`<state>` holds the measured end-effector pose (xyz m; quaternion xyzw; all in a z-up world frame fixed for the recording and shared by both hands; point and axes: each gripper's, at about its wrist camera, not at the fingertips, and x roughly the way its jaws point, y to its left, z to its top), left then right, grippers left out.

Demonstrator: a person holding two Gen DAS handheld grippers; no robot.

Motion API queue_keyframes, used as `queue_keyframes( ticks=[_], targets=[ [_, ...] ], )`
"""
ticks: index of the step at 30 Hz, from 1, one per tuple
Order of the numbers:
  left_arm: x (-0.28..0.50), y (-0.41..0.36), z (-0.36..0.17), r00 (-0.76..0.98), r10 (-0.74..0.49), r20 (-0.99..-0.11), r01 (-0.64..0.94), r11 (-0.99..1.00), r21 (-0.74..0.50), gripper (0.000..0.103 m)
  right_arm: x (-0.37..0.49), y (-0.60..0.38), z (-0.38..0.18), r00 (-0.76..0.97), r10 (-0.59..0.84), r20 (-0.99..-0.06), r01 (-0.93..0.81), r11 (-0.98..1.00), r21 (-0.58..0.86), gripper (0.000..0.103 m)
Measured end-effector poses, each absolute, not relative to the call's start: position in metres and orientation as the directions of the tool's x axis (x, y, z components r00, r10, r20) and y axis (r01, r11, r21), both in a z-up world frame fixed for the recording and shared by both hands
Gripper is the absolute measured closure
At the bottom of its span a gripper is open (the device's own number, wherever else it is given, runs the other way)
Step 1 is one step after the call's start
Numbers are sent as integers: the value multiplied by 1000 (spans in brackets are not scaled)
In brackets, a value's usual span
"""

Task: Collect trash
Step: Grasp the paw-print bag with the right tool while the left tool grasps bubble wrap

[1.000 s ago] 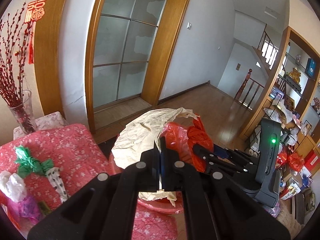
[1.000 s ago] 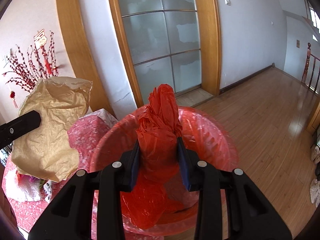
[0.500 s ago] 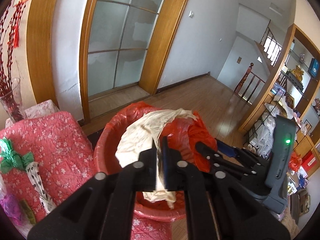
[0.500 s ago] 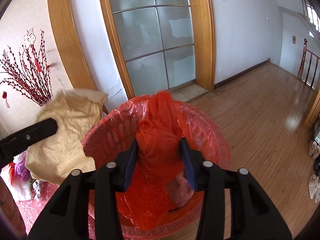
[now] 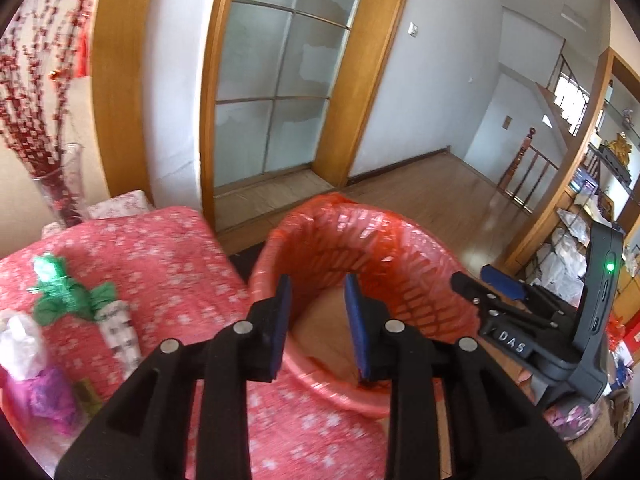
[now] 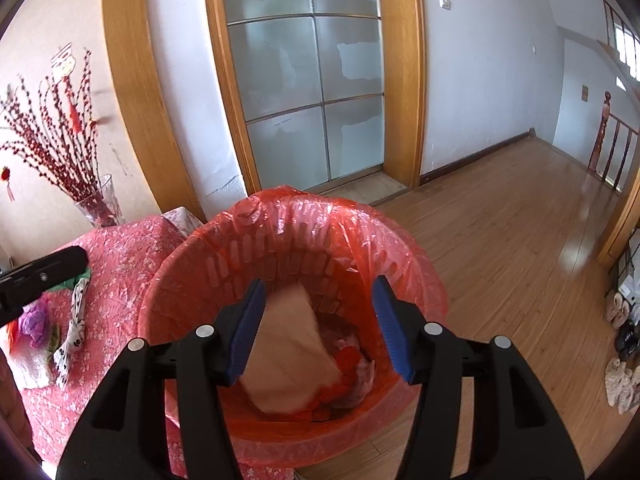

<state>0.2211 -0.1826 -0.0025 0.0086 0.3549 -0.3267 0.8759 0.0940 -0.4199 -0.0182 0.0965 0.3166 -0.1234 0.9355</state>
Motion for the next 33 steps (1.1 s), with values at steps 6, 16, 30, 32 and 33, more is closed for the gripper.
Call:
queue_keyframes(
  ticks=[6, 16, 30, 32, 33],
  targets=[
    [210, -131, 7, 612, -504, -610, 515, 839, -176, 72, 96, -390, -12, 790, -133, -598, 219, 973, 74, 47],
    [186, -11, 21, 766, -317, -559, 314, 944, -105, 70, 116, -309, -14, 799, 13, -602, 34, 997, 66, 47],
    [160, 123, 2, 796, -91, -598, 27, 993, -114, 66, 158, -174, -55, 710, 171, -683, -192, 980, 46, 53],
    [156, 135, -2, 792, -82, -605, 9, 992, -122, 66, 162, -168, -62, 697, 158, -699, -186, 982, 36, 53],
    [156, 139, -5, 791, -81, -606, 5, 992, -126, 66, 164, -167, -65, 692, 149, -706, -178, 983, 33, 53]
  ],
)
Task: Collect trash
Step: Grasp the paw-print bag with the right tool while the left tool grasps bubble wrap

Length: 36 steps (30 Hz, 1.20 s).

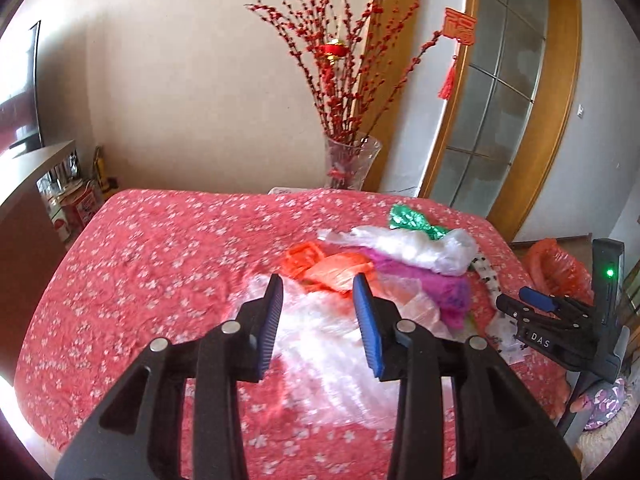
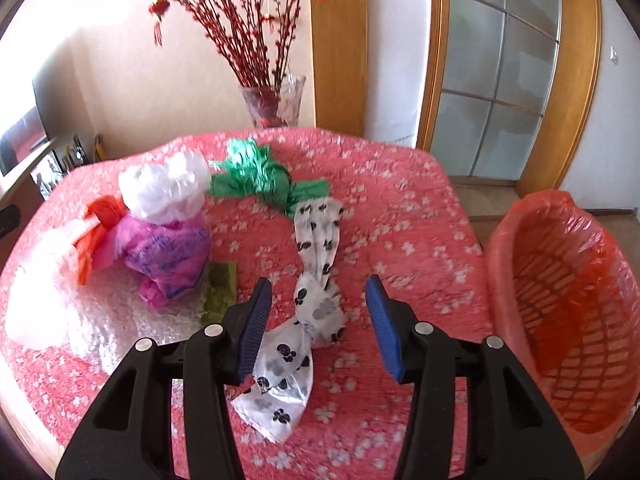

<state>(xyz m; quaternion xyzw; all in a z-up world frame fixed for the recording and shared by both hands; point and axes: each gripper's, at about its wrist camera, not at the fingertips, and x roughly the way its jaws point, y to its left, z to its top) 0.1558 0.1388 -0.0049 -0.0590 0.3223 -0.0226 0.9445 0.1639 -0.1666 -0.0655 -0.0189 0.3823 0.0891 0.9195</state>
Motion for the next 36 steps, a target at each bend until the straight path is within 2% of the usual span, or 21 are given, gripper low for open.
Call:
queue_keyframes(
  ticks=[3, 6, 9, 10, 13, 31, 34, 36],
  targets=[
    [153, 147, -10, 787, -81, -612, -4, 991, -136, 64, 166, -168, -72, 680, 134, -721, -160, 987, 32, 54],
    [156, 146, -18, 782, -92, -616, 0, 989, -149, 61, 168, -168, -79, 662, 123, -739, -149, 988, 31, 59],
    [159, 143, -26, 771, -109, -627, 10, 987, -159, 61, 168, -170, -83, 649, 129, -749, -148, 988, 42, 69],
    [159, 140, -28, 767, -113, -632, 12, 987, -162, 61, 167, -170, -83, 651, 127, -748, -150, 988, 38, 77],
    [163, 138, -37, 749, -123, -651, 12, 985, -173, 61, 163, -171, -82, 650, 135, -747, -157, 987, 42, 82],
    [171, 144, -72, 674, -177, -717, -21, 966, -258, 65, 150, -178, -81, 652, 154, -742, -164, 985, 61, 83],
    [170, 142, -74, 669, -183, -720, -19, 964, -263, 70, 149, -178, -80, 652, 154, -742, -164, 985, 61, 83],
    [169, 140, -74, 669, -188, -719, -14, 964, -264, 84, 147, -179, -80, 654, 153, -740, -161, 985, 62, 83]
  ],
)
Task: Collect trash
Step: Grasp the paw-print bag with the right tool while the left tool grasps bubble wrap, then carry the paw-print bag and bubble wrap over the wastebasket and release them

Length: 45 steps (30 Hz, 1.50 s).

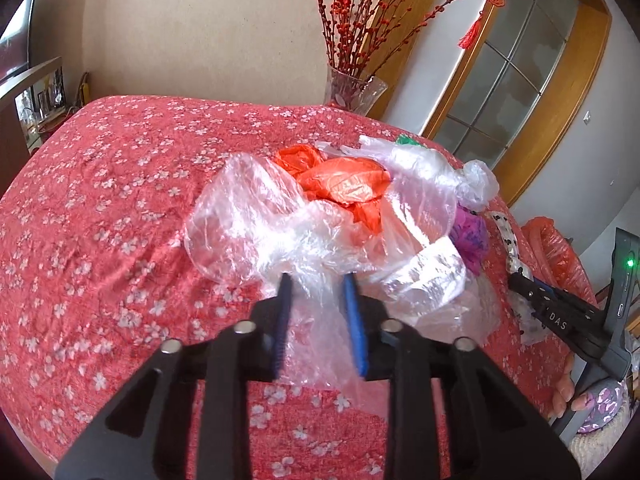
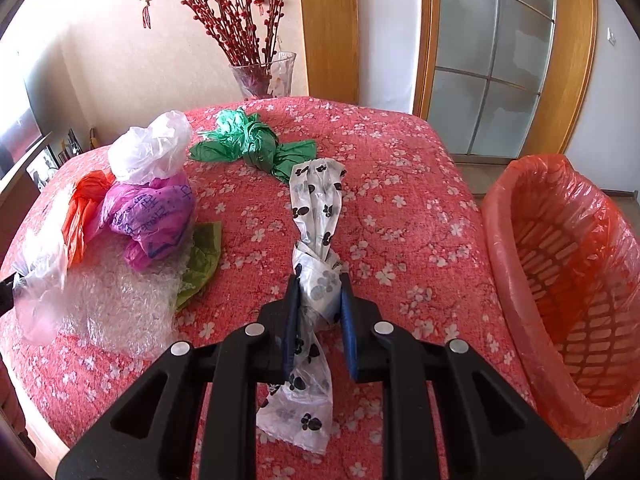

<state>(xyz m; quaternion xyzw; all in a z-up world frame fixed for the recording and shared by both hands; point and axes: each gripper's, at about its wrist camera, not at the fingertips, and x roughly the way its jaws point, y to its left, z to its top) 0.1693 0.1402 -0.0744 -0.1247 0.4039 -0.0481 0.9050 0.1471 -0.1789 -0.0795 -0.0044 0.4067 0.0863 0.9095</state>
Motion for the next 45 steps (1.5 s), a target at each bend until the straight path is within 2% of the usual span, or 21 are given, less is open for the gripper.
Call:
queue_keyframes(
  ticks=[5, 18, 29, 45],
  targets=[
    [166, 146, -66, 688, -179, -703, -17, 965, -263, 91, 142, -183, -73, 665, 157, -730, -160, 985, 65, 83],
    [159, 159, -15, 771, -153, -618, -10, 968, -252, 91, 135, -200, -45, 715, 161, -680, -146, 986, 79, 83],
    [178, 107, 17, 784, -238, -574, 122, 965, -233, 91, 124, -229, -11, 777, 131, -616, -103, 991, 82, 83],
    [201, 14, 14, 719, -372, -588, 295, 928, -226, 91, 112, -279, 13, 824, 51, -564, -1, 996, 89, 83]
  ],
)
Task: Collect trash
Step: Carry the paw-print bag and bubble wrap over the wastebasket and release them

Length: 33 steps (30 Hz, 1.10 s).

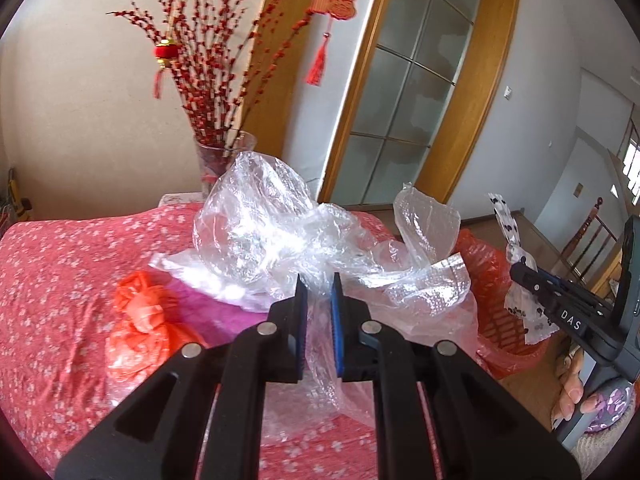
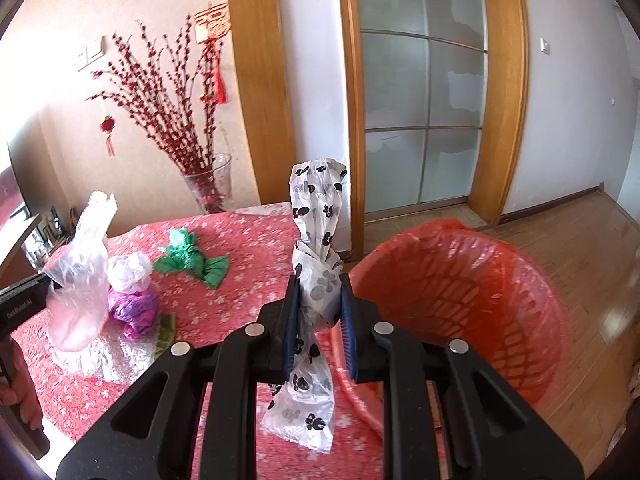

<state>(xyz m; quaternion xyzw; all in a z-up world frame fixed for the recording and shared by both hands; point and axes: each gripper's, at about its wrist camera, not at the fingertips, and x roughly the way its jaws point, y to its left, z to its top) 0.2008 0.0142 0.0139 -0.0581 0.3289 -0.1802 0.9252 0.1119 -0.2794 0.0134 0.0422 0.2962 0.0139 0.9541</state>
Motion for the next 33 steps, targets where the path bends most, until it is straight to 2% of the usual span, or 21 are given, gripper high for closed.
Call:
queue_keyframes(
  ticks=[19, 33],
  targets=[
    [212, -107, 4, 605, -516, -606, 485, 843, -234, 91, 103, -353, 12, 825, -65, -562, 156, 981, 114, 83],
    [222, -176, -14, 526, -567, -634, 576, 786, -224, 91, 104, -401, 4, 810, -137, -570, 261, 955, 140, 83]
  ],
)
